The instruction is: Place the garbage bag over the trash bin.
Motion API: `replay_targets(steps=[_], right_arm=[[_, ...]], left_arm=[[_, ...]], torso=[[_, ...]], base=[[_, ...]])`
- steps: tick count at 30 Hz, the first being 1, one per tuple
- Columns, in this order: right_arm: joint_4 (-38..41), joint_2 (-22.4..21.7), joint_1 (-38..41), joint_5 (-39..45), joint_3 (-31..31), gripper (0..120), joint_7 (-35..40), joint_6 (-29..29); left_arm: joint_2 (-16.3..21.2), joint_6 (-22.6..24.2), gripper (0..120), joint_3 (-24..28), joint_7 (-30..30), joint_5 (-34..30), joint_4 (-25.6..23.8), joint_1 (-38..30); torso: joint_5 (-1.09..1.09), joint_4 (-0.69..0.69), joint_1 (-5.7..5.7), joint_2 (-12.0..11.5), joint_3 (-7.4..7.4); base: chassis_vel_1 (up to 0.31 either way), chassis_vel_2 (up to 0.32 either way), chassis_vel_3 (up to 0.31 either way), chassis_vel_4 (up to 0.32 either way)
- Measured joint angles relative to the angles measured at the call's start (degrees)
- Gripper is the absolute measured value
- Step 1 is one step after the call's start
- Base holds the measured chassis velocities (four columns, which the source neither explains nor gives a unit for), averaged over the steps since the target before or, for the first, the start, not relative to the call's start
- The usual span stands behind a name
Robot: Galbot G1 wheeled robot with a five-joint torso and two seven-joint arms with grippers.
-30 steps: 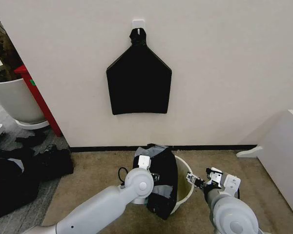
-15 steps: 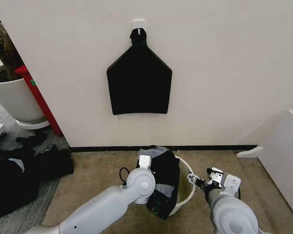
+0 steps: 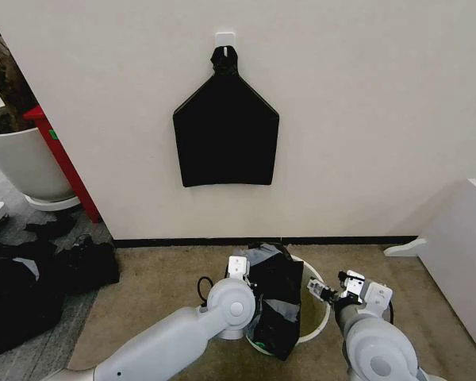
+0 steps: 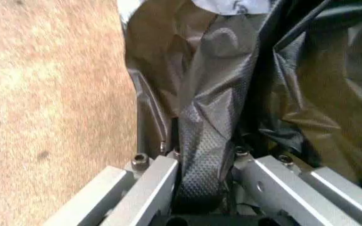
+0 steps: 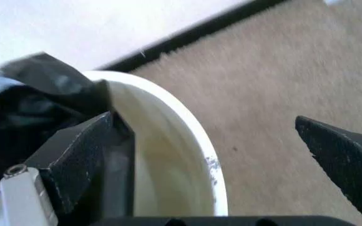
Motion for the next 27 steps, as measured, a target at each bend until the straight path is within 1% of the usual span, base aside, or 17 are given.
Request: replay_targets(steps=[1, 5, 6, 8, 10, 12, 13, 14, 15, 17, 21, 22, 24, 27], right_arm=[[0.0, 0.0, 0.0, 0.0, 0.0, 100, 0.0, 0.0], [3.8, -0.6, 0.1, 1.7, 2.0, 100, -0.2, -0.3], [5.1, -0.9, 0.1, 3.0, 2.5, 100, -0.1, -0.4], [6.6, -1.2, 0.1, 5.0, 3.1, 100, 0.2, -0.5], [6.9, -1.3, 0.1, 5.3, 3.1, 100, 0.2, -0.5], [8.3, -1.7, 0.4, 6.7, 3.4, 100, 0.1, -0.8], [9.1, -2.3, 0.8, 7.7, 3.7, 100, -0.6, -1.0], [9.1, -2.3, 0.8, 7.7, 3.7, 100, -0.6, -1.0], [9.2, -2.6, 1.1, 8.2, 3.9, 100, -1.2, -1.2], [9.3, -3.8, 1.6, 9.8, 5.2, 100, -3.5, -2.0], [9.3, -6.6, 2.2, 10.4, 5.9, 100, -7.5, -3.1], [9.3, -6.6, 2.2, 10.4, 5.9, 100, -7.5, -3.1], [9.3, -7.2, 2.5, 8.2, 5.9, 100, -11.7, -4.5], [9.3, -7.0, 4.8, 8.5, 4.6, 100, -14.7, -5.2]], left_arm=[[0.0, 0.0, 1, 0.0, 0.0, 0.0, 0.0, 0.0], [2.0, -3.3, 1, -1.5, 2.5, 0.3, -2.4, 0.4], [2.9, -4.6, 1, -2.1, 4.2, 0.5, -3.1, 0.6], [4.4, -7.0, 1, -3.1, 8.2, 1.1, -3.9, 1.1], [4.7, -7.6, 1, -3.3, 8.7, 1.4, -4.1, 1.2], [6.3, -9.6, 1, -3.9, 13.3, 2.7, -4.7, 1.6], [8.1, -11.3, 1, -4.3, 16.2, 4.4, -5.6, 2.0], [8.1, -11.3, 1, -4.3, 16.2, 4.4, -5.6, 2.0], [8.9, -11.9, 1, -4.5, 17.1, 5.2, -6.1, 2.2], [10.7, -13.6, 1, -5.4, 18.4, 6.4, -8.2, 2.5], [12.4, -14.7, 1, -7.0, 19.6, 9.1, -10.6, 2.7], [12.4, -14.7, 1, -7.0, 19.6, 9.1, -10.6, 2.7], [13.1, -14.8, 1, -8.0, 20.6, 10.7, -11.3, 2.7], [13.7, -14.8, 1, -9.0, 21.5, 12.3, -11.7, 2.7]], torso=[[0.00, 0.00, 0.00, 0.0, 0.00], [-0.01, 0.02, 0.00, 0.0, 0.00], [-0.04, 0.01, 0.00, 0.0, -0.01], [0.00, 0.01, 0.00, 0.0, -0.01], [-0.01, 0.02, 0.00, 0.0, -0.01], [-0.05, 0.01, 0.00, 0.0, -0.01], [-0.02, 0.01, 0.00, 0.0, -0.01], [-0.02, 0.01, 0.00, 0.0, -0.01], [-0.02, 0.02, 0.00, 0.0, -0.01], [-0.01, 0.02, 0.00, 0.0, -0.01], [-0.02, 0.02, 0.00, 0.0, -0.01], [-0.02, 0.02, 0.00, 0.0, -0.01], [-0.03, 0.01, 0.00, 0.0, -0.01], [-0.02, 0.02, 0.00, 0.0, -0.01]], base=[[0.000, 0.000, 0.000, 0.000], [0.000, 0.000, 0.000, 0.000], [0.000, 0.000, 0.000, 0.000], [0.000, 0.000, 0.000, 0.000], [0.000, 0.000, 0.000, 0.000], [0.000, 0.000, 0.000, 0.000], [0.000, 0.000, 0.000, 0.000], [0.000, 0.000, 0.000, 0.000], [0.000, 0.000, 0.000, 0.000], [0.000, 0.000, 0.000, 0.000], [0.000, 0.000, 0.000, 0.000], [0.000, 0.000, 0.000, 0.000], [0.000, 0.000, 0.000, 0.000], [0.000, 0.000, 0.000, 0.000]])
